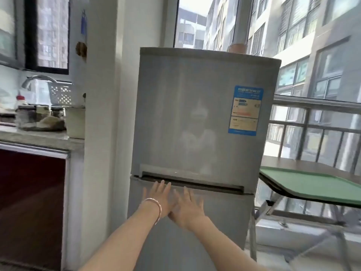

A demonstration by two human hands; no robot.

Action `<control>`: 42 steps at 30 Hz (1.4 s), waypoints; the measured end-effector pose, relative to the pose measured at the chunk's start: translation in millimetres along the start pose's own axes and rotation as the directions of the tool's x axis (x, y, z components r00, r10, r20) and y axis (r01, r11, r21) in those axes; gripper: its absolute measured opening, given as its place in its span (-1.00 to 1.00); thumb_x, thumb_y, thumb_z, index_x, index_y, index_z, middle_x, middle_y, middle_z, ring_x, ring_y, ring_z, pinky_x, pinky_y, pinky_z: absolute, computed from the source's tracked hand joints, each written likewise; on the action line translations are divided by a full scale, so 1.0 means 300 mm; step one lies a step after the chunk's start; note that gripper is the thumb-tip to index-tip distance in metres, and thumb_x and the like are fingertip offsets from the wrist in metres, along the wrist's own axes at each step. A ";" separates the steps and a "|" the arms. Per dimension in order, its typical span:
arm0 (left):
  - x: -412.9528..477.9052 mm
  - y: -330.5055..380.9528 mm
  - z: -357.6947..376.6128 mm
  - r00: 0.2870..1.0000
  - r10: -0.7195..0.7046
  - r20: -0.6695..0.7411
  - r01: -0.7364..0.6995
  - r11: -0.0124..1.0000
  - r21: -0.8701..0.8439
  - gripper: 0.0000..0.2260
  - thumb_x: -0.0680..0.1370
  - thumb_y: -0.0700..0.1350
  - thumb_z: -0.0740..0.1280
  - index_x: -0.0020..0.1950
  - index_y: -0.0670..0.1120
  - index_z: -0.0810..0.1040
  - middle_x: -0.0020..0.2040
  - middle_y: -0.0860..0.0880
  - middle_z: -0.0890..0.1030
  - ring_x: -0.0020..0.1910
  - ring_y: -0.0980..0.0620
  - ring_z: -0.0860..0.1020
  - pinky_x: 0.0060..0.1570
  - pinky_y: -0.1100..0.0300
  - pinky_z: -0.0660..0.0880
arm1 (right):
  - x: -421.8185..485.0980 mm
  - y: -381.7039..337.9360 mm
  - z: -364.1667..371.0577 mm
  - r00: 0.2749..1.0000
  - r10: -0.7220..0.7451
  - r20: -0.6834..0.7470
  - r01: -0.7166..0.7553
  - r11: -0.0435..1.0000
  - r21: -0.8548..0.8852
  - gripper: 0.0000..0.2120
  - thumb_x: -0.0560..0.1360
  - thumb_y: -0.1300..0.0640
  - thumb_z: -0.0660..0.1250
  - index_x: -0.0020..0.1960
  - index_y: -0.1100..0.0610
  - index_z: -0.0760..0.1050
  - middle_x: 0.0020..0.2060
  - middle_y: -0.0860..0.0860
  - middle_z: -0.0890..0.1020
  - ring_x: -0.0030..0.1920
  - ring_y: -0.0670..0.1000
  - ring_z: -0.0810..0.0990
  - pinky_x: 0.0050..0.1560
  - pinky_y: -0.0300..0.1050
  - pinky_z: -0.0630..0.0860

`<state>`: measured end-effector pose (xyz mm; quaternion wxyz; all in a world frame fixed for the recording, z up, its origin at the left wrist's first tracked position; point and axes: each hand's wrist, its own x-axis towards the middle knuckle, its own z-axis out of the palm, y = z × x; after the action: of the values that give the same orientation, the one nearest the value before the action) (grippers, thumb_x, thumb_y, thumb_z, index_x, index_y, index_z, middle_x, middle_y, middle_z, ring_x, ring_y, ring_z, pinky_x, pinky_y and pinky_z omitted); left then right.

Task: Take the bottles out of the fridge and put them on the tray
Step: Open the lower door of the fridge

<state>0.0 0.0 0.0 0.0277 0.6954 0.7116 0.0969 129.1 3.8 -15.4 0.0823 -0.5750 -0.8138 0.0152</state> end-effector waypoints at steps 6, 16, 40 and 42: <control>0.072 -0.023 0.036 0.998 0.054 -0.041 -0.051 0.996 0.080 -0.33 0.60 0.17 0.06 0.59 -0.03 -0.17 0.61 0.02 -0.16 0.59 0.02 -0.18 0.51 -0.15 -0.16 | 0.086 -0.011 0.035 0.995 -0.050 -0.085 0.042 0.994 -0.100 -0.20 0.54 -0.21 0.11 0.60 0.01 -0.23 0.60 0.06 -0.20 0.58 0.07 -0.26 0.50 0.21 -0.30; 0.087 -0.036 0.061 0.986 0.071 -0.149 -0.070 0.997 0.013 -0.39 0.59 -0.01 0.14 0.59 -0.04 -0.02 0.60 0.04 0.03 0.59 0.02 -0.05 0.53 -0.08 0.03 | 0.105 -0.008 0.008 0.997 -0.014 -0.073 0.010 0.999 -0.048 -0.24 0.54 -0.08 0.18 0.60 0.05 -0.12 0.60 0.04 -0.01 0.60 0.05 -0.10 0.54 0.20 -0.21; 0.092 0.363 0.007 0.858 0.513 -0.011 -0.503 0.836 -0.221 -0.63 0.59 -0.08 0.22 0.41 0.08 0.43 0.33 0.05 0.56 0.31 0.03 0.51 0.31 0.11 0.41 | -0.184 0.224 -0.256 0.863 0.502 -0.056 -0.505 0.857 -0.106 -0.42 0.52 -0.12 0.23 0.42 0.20 0.29 0.34 0.16 0.45 0.35 0.19 0.39 0.19 0.08 0.36; 0.083 0.456 0.032 0.821 0.571 -0.028 -0.561 0.795 -0.229 -0.62 0.59 -0.07 0.21 0.42 0.09 0.42 0.35 0.05 0.54 0.33 0.01 0.50 0.31 0.11 0.40 | -0.235 0.271 -0.273 0.840 0.543 -0.009 -0.538 0.830 -0.146 -0.30 0.51 -0.15 0.23 0.50 0.23 0.17 0.43 0.19 0.33 0.43 0.21 0.29 0.32 0.16 0.31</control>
<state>135.5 27.6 17.2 0.0918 0.8701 0.4546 0.1664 240.2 -40.7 47.6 0.0198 -0.7857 -0.6182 -0.0110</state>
